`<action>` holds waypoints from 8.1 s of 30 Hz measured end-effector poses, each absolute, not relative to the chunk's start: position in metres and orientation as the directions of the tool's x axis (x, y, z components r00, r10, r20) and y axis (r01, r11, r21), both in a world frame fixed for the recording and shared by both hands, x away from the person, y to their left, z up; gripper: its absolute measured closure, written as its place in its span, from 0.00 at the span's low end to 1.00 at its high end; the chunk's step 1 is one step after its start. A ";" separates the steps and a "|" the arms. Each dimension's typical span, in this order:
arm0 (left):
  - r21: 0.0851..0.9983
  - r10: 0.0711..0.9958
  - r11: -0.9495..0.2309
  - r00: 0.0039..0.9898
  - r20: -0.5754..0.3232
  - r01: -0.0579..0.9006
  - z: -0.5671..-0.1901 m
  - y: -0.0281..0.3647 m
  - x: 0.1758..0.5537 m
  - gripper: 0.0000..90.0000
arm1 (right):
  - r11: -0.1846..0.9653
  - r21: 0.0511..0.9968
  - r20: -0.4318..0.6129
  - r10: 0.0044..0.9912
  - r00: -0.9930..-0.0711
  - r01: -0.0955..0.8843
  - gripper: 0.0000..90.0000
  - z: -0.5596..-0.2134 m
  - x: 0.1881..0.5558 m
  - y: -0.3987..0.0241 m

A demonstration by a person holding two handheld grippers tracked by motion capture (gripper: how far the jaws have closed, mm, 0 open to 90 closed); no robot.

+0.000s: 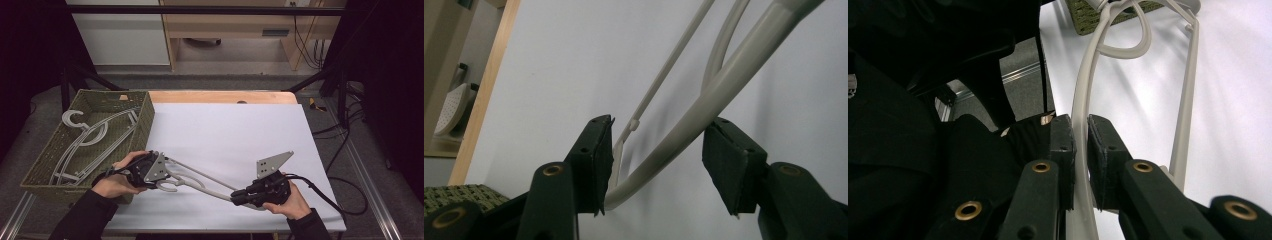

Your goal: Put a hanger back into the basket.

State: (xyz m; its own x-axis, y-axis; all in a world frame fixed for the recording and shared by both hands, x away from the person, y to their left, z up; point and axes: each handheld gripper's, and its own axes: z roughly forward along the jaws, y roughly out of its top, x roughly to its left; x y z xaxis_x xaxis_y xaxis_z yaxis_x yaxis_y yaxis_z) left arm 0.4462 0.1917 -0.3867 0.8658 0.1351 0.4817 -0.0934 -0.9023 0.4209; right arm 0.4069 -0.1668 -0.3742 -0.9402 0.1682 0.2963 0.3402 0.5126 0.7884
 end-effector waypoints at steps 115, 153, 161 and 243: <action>0.799 0.787 -0.542 0.491 0.374 0.260 -0.272 0.245 0.419 0.92 | 0.125 0.925 0.123 0.794 -0.596 0.359 0.07 -0.391 0.423 -0.261; 0.757 0.880 -0.469 0.314 0.356 0.456 -0.298 0.405 0.462 0.92 | 0.141 0.915 0.122 0.796 -0.593 0.377 0.05 -0.393 0.423 -0.261; 0.744 0.885 -0.463 0.306 0.352 0.483 -0.312 0.425 0.464 0.92 | 0.143 0.916 0.119 0.796 -0.594 0.375 0.05 -0.393 0.423 -0.261; 0.928 0.774 -0.205 0.632 -0.041 0.312 -0.377 0.289 0.419 0.11 | 0.105 0.930 0.128 0.803 -0.582 0.351 0.02 -0.394 0.418 -0.268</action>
State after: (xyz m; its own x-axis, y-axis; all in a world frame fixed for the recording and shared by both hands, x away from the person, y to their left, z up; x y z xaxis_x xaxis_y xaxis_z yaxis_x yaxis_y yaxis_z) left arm 0.4186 0.2885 -0.3769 0.6318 0.7740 -0.0412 0.3118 -0.2050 0.9278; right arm 0.4183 -0.2680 -0.3937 -0.5818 0.8031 0.1285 0.3509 0.1053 0.9305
